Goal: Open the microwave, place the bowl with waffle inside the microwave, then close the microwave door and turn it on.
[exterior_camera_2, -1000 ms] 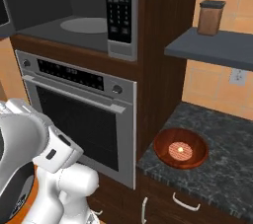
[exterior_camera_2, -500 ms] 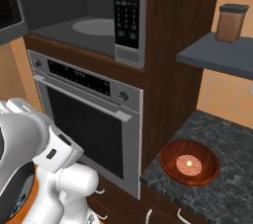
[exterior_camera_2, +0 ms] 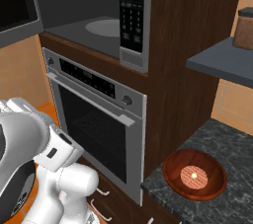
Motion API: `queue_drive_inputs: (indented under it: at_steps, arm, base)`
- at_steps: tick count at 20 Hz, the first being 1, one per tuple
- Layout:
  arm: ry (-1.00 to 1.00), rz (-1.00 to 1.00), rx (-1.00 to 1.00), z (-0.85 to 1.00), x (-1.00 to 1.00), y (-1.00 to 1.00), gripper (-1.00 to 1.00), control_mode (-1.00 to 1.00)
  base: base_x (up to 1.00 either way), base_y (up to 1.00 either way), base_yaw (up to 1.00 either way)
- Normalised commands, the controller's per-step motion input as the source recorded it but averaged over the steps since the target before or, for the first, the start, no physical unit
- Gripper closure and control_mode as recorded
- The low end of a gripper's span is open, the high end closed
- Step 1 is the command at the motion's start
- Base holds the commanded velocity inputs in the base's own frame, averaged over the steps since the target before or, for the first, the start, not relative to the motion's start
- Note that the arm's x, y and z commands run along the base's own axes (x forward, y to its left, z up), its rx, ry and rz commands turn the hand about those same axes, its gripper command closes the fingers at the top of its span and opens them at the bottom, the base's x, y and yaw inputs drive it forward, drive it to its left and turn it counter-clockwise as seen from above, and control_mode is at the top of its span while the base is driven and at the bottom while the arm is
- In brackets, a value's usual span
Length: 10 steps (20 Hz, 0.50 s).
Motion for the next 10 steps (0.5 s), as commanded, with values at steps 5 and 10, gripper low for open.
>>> queue_drive_inputs:
  at_steps: [5, 10]
  arm:
    - [0.00, 0.00, 0.00, 0.00, 0.00, 0.00, -1.00, 1.00]
    - [0.00, 0.00, 0.00, 0.00, 0.03, 0.00, -1.00, -1.00]
  base:
    - [-0.24, -0.35, 0.01]
    - [0.05, -0.01, 0.00]
